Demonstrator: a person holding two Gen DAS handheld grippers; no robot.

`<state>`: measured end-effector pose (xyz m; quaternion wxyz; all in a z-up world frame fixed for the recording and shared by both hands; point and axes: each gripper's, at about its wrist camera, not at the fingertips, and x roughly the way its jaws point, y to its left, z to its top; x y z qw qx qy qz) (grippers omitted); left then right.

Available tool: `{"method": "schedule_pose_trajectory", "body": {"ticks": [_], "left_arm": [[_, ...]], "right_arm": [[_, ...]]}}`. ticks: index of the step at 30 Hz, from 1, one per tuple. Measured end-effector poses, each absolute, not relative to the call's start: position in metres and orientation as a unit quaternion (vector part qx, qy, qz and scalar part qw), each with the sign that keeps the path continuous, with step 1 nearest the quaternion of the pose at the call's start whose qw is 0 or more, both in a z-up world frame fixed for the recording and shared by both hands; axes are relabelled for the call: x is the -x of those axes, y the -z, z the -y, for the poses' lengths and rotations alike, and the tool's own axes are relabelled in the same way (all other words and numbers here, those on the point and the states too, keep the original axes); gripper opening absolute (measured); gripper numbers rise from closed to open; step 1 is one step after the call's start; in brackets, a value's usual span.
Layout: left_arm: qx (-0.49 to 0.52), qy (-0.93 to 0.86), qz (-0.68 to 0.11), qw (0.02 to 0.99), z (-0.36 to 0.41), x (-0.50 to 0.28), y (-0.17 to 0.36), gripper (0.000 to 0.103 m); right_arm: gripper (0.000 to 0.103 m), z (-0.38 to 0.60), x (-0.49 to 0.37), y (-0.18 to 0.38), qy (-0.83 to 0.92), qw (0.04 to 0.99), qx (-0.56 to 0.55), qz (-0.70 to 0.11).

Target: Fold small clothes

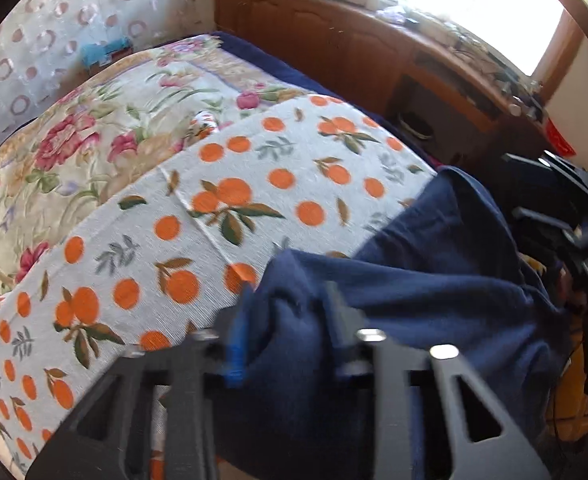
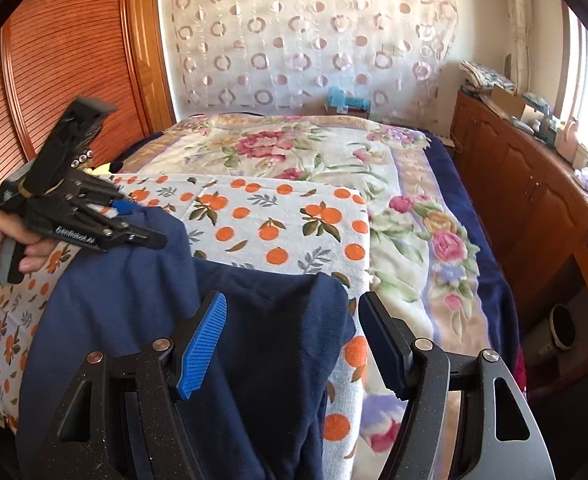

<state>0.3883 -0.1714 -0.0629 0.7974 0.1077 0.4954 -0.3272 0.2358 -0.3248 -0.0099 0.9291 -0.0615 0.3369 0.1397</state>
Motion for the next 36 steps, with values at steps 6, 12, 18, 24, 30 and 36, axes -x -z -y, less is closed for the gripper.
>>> {"method": "schedule_pose_trajectory", "body": {"ticks": [6,12,18,24,30,36], "left_arm": [[-0.131,0.342,-0.428,0.826,0.156,-0.337,0.032,0.012],[-0.115,0.346,-0.404,0.839,0.116,-0.280,0.019,0.012],[-0.089,0.328,-0.418,0.842,0.086,-0.262,0.037,0.012],[-0.076,0.327,-0.416,0.845,0.070,-0.256,0.042,0.012],[-0.063,0.331,-0.416,0.845,0.060,-0.254,0.042,0.013],[-0.078,0.327,-0.418,0.844,0.061,-0.248,0.044,0.014]], "right_arm": [[0.071,0.313,-0.241,0.000,-0.151,0.929,0.053,-0.335],[0.068,0.285,-0.242,-0.006,-0.180,0.925,0.060,-0.329],[0.067,0.237,-0.251,0.003,-0.237,0.906,0.068,-0.344],[0.055,0.201,-0.270,0.028,-0.279,0.876,0.070,-0.387],[0.038,0.190,-0.280,0.043,-0.320,0.849,0.066,-0.414],[0.027,0.185,-0.274,0.045,-0.338,0.840,0.062,-0.420]]}}
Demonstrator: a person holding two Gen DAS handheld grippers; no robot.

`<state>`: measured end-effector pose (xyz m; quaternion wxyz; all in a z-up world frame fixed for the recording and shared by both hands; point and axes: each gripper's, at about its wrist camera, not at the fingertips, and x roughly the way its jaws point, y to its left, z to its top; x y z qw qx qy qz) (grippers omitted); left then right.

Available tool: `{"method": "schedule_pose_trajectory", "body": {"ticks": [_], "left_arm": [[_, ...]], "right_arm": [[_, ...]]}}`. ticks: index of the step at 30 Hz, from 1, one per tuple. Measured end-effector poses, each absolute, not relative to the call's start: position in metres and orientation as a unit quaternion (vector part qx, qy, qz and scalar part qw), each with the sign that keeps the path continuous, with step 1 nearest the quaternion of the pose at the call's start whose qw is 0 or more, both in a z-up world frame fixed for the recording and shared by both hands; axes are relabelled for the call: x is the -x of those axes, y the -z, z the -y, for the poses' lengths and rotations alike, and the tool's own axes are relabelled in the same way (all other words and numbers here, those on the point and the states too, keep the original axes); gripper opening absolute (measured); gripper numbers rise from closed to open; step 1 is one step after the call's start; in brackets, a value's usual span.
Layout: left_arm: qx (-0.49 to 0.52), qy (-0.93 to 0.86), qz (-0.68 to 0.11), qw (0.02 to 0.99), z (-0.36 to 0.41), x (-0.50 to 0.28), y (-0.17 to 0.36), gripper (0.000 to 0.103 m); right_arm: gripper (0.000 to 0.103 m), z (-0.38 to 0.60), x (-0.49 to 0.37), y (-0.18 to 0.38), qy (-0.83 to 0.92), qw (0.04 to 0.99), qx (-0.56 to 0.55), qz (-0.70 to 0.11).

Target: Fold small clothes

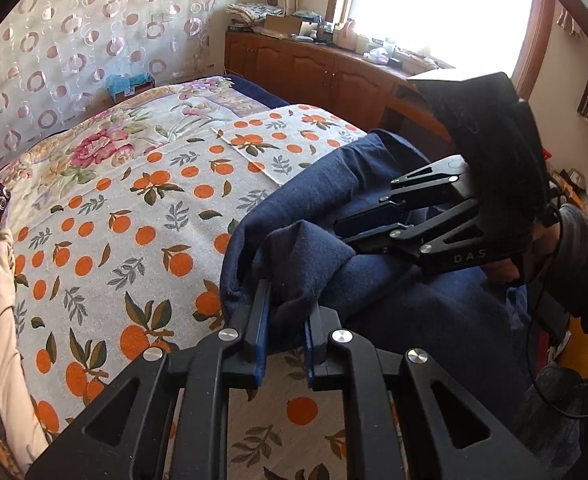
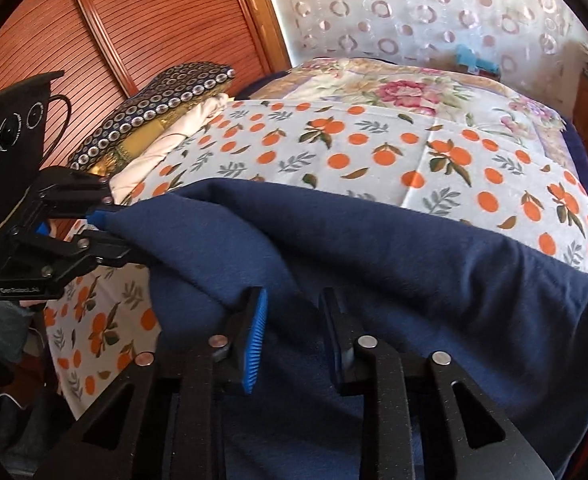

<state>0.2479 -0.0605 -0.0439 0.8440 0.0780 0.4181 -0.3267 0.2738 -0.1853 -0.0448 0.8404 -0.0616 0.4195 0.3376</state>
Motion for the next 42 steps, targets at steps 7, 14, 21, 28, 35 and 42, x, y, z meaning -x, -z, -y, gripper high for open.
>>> {"method": "schedule_pose_trajectory", "body": {"ticks": [7,14,21,28,35,42], "left_arm": [[-0.072,0.325,-0.427,0.841,0.056,-0.249,0.050,0.014],[-0.064,0.327,-0.430,0.839,0.053,-0.252,0.054,0.014],[-0.060,0.327,-0.429,0.840,0.052,-0.257,0.057,0.014],[-0.057,0.314,-0.412,0.854,0.051,-0.256,0.044,0.031],[-0.056,0.327,-0.364,0.870,0.062,-0.253,0.013,0.065],[-0.058,0.335,-0.353,0.872,0.085,-0.262,0.005,0.074]], "right_arm": [[0.029,0.180,-0.287,0.053,-0.346,0.834,0.048,-0.426],[0.035,0.178,-0.313,0.066,-0.383,0.806,-0.013,-0.451],[0.007,0.174,-0.321,0.074,-0.426,0.771,-0.034,-0.473],[0.003,0.176,-0.299,0.051,-0.400,0.814,0.000,-0.420],[0.003,0.224,-0.257,-0.011,-0.328,0.885,0.011,-0.330],[0.002,0.267,-0.238,-0.068,-0.192,0.943,0.060,-0.265]]}}
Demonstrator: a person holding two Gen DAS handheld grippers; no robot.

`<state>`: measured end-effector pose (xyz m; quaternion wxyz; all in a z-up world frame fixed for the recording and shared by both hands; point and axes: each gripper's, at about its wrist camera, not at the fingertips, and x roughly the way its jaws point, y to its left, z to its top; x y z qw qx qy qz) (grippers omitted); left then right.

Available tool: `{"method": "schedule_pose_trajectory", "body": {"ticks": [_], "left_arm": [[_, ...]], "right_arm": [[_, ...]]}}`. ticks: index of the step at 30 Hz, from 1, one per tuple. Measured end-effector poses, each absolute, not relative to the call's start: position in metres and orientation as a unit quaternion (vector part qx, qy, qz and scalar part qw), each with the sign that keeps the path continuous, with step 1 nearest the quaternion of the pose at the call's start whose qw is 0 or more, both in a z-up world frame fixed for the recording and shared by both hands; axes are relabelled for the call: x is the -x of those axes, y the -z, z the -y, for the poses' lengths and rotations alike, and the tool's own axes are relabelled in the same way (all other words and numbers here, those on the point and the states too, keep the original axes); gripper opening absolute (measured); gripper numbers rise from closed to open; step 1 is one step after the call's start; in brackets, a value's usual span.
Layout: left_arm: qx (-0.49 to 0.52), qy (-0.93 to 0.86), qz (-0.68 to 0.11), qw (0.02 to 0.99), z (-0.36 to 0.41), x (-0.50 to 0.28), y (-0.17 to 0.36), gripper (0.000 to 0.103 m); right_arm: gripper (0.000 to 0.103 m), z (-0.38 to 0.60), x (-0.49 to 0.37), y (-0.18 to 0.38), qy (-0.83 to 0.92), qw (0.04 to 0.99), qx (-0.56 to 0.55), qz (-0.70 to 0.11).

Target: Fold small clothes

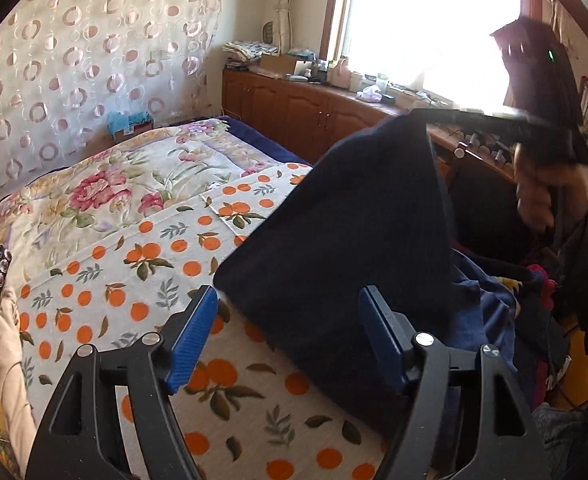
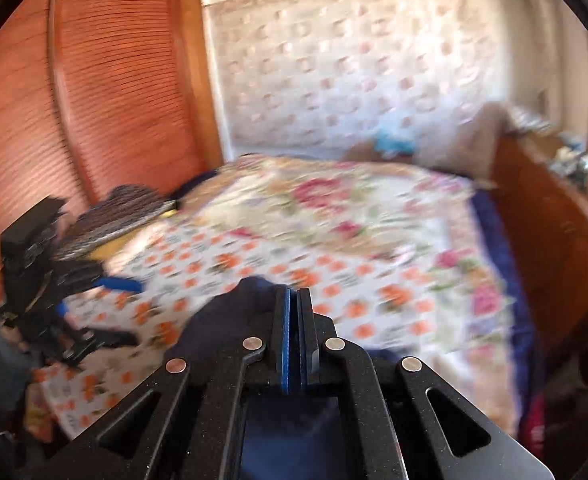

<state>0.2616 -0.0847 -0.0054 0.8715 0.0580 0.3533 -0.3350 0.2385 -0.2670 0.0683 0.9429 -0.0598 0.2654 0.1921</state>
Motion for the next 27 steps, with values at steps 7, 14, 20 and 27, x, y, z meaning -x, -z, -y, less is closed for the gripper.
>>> {"method": "schedule_pose_trajectory", "body": {"ticks": [7,14,20,27], "left_arm": [[-0.065,0.326,-0.390,0.859,0.100,-0.262,0.031,0.074],[-0.054,0.327,-0.418,0.846,0.109,-0.248,0.050,0.074],[-0.067,0.310,-0.436,0.842,0.118,-0.234,0.070,0.074],[-0.049,0.290,-0.450,0.843,0.118,-0.232,0.088,0.074]], "right_arm": [[0.003,0.272,-0.271,-0.023,-0.086,0.942,0.091,-0.310],[0.047,0.285,-0.239,0.005,-0.096,0.940,0.046,-0.324],[0.047,0.308,-0.192,0.036,-0.134,0.918,0.043,-0.370],[0.042,0.319,-0.165,0.063,-0.155,0.904,0.044,-0.396]]}}
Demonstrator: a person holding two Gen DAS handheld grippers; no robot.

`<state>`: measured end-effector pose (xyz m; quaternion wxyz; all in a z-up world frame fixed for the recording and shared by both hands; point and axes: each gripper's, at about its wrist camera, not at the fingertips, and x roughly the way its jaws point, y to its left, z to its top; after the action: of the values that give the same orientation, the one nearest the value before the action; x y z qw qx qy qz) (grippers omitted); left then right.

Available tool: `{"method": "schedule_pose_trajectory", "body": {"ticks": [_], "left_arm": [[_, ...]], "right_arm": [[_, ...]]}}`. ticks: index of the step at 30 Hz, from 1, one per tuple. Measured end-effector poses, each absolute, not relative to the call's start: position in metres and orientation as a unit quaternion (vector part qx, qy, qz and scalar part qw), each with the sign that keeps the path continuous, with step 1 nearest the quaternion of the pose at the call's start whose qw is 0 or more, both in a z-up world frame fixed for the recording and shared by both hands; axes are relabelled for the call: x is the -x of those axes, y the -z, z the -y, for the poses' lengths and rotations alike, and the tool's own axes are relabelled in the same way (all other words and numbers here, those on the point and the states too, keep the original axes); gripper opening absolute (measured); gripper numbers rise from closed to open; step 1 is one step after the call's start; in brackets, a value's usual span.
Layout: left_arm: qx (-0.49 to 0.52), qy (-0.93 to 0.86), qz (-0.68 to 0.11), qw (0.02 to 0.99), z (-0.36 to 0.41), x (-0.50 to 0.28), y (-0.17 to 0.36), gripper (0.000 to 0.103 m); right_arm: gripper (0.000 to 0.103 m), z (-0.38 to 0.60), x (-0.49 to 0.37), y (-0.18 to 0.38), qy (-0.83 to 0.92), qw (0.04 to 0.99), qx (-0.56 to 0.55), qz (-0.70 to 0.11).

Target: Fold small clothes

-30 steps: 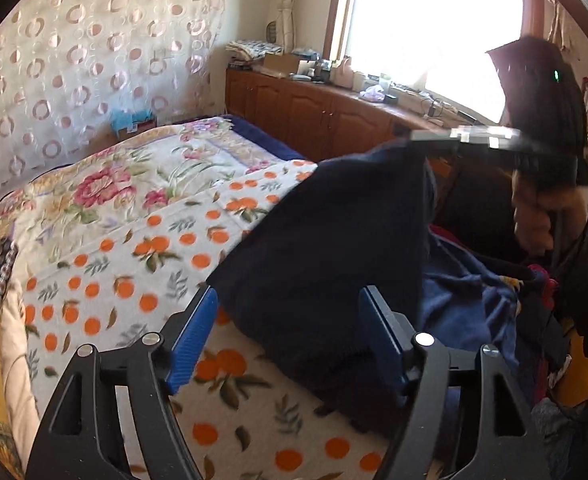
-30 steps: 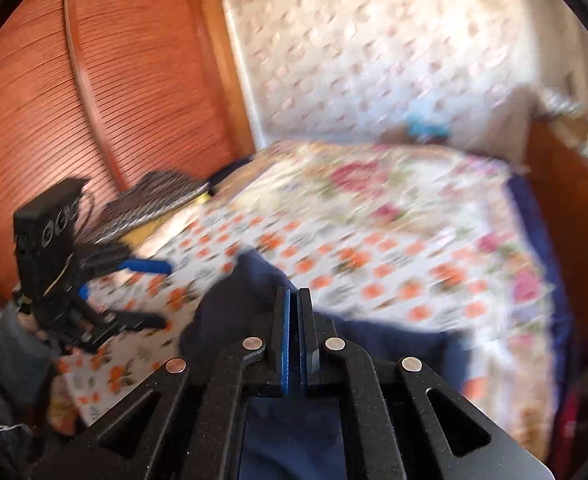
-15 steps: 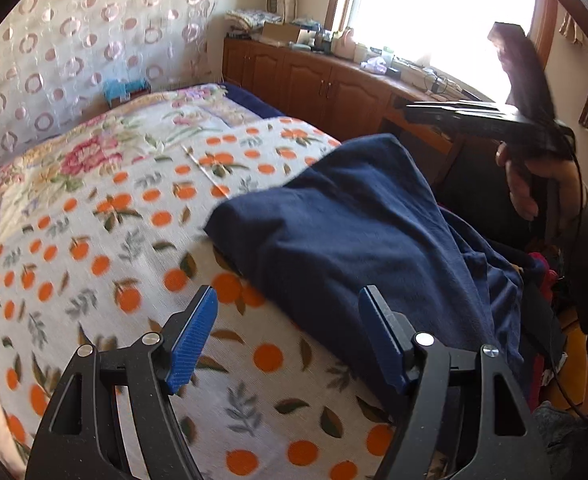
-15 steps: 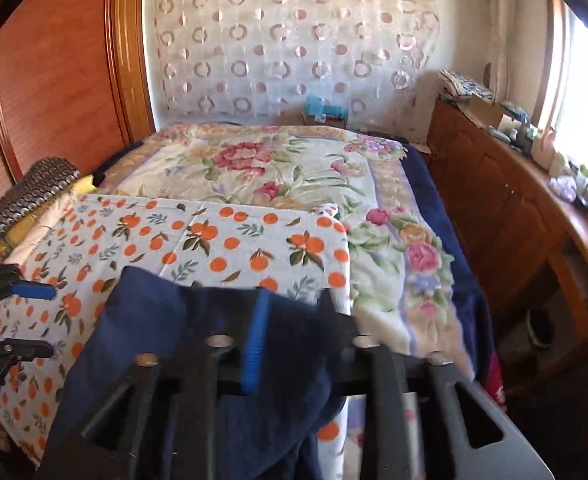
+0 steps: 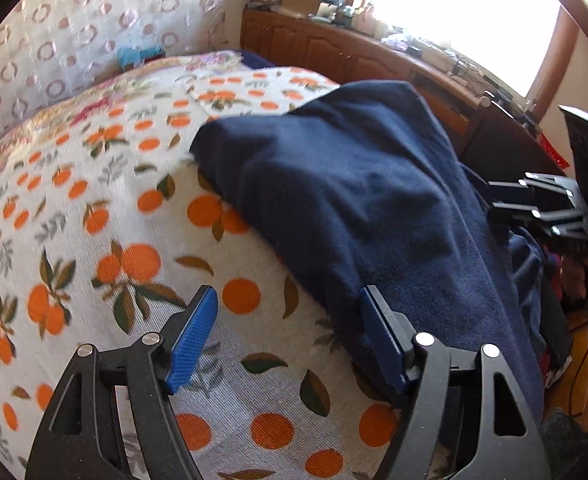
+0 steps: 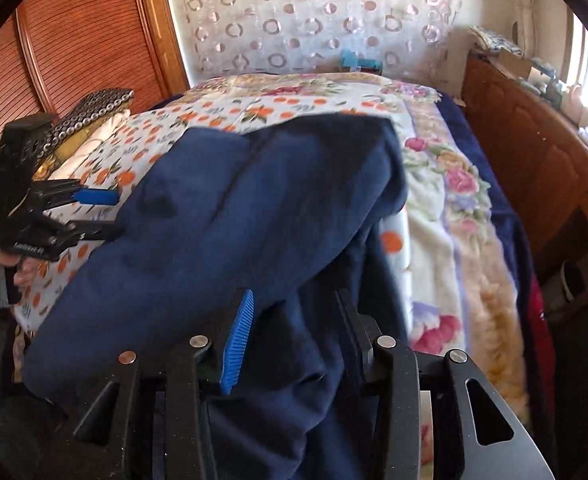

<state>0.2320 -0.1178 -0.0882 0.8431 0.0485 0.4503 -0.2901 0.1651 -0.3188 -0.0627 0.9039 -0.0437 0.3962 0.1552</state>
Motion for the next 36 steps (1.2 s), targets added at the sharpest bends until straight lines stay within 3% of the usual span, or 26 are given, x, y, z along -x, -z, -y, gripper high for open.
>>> {"method": "schedule_pose_trajectory", "body": {"ticks": [9,11,14,20,23,29,36], "left_arm": [[-0.075,0.274,-0.423,0.860,0.126,-0.220,0.093,0.079],[-0.076,0.276,-0.424,0.859,0.126,-0.220,0.093,0.081],[-0.078,0.274,-0.423,0.860,0.127,-0.220,0.094,0.081],[-0.060,0.240,-0.453,0.857,0.117,-0.215,0.087,0.081],[-0.056,0.244,-0.429,0.868,0.115,-0.200,0.070,0.081],[-0.063,0.275,-0.400,0.872,0.132,-0.158,0.048,0.081],[-0.069,0.302,-0.415,0.856,0.152,-0.129,0.059,0.081]], "right_arm": [[0.032,0.323,-0.169,0.055,-0.149,0.901,0.059,-0.404],[0.016,0.321,-0.169,0.056,-0.148,0.902,0.059,-0.401],[0.007,0.319,-0.160,0.053,-0.156,0.907,0.065,-0.387],[0.006,0.329,-0.110,0.034,-0.156,0.922,0.063,-0.348],[0.006,0.343,-0.077,0.019,-0.151,0.927,0.070,-0.336],[0.006,0.371,-0.041,0.007,-0.129,0.913,0.109,-0.372],[0.007,0.369,-0.040,0.030,-0.142,0.894,0.098,-0.413]]}}
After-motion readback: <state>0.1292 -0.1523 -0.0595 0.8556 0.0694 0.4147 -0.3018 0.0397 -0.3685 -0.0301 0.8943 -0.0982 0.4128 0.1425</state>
